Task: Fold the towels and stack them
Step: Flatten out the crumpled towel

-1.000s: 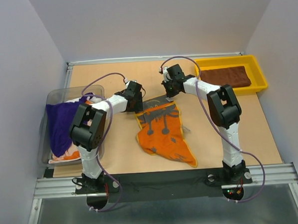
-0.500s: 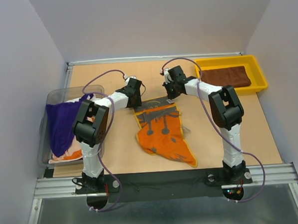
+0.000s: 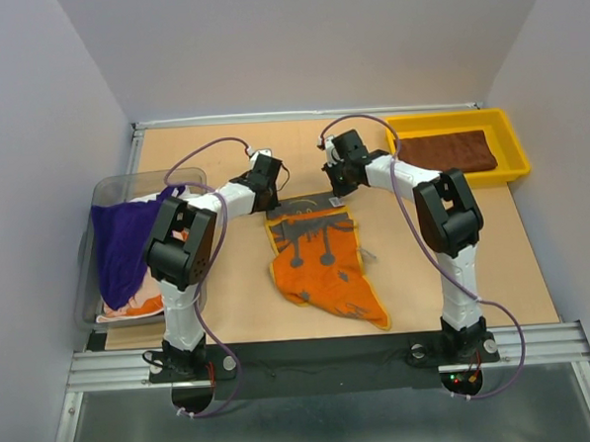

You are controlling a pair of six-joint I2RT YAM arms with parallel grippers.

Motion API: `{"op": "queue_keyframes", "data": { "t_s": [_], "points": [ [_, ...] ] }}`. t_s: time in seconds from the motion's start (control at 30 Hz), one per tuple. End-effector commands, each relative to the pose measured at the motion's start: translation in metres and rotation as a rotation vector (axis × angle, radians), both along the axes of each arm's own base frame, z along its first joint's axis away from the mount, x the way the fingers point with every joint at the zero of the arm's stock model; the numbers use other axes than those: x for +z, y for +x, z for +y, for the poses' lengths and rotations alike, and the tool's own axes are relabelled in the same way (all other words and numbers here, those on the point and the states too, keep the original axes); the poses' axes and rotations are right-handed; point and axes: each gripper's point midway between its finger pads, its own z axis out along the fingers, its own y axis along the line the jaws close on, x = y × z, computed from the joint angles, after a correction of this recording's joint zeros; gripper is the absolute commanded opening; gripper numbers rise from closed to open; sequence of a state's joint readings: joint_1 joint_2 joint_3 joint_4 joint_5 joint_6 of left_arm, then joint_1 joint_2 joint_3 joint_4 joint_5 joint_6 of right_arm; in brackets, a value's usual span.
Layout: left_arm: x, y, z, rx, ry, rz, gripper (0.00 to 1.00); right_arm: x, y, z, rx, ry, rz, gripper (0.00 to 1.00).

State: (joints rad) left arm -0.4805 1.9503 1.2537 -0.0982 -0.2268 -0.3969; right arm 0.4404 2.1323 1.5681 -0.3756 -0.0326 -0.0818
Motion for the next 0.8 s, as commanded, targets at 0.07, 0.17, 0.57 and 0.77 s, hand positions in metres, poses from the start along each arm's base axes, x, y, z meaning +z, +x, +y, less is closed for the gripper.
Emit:
{"op": "queue_keyframes", "data": {
  "t_s": [0.07,0.17,0.57,0.77],
  "points": [
    [0.112,0.024,0.027,0.017,0.129,-0.224,0.00,0.079,0.029,-0.013,-0.118,-0.014,-0.147,0.01],
    [0.201,0.038,0.034,0.029,0.141,-0.405,0.00,0.153,0.055,-0.024,-0.194,0.033,-0.308,0.01],
    [0.477,-0.039,0.037,-0.100,0.011,-1.012,0.00,0.415,0.017,-0.056,-0.194,0.193,-0.816,0.01],
    [0.530,-0.135,0.042,-0.217,-0.065,-1.219,0.00,0.475,-0.069,-0.056,0.018,0.296,-0.930,0.01]
  ]
}}
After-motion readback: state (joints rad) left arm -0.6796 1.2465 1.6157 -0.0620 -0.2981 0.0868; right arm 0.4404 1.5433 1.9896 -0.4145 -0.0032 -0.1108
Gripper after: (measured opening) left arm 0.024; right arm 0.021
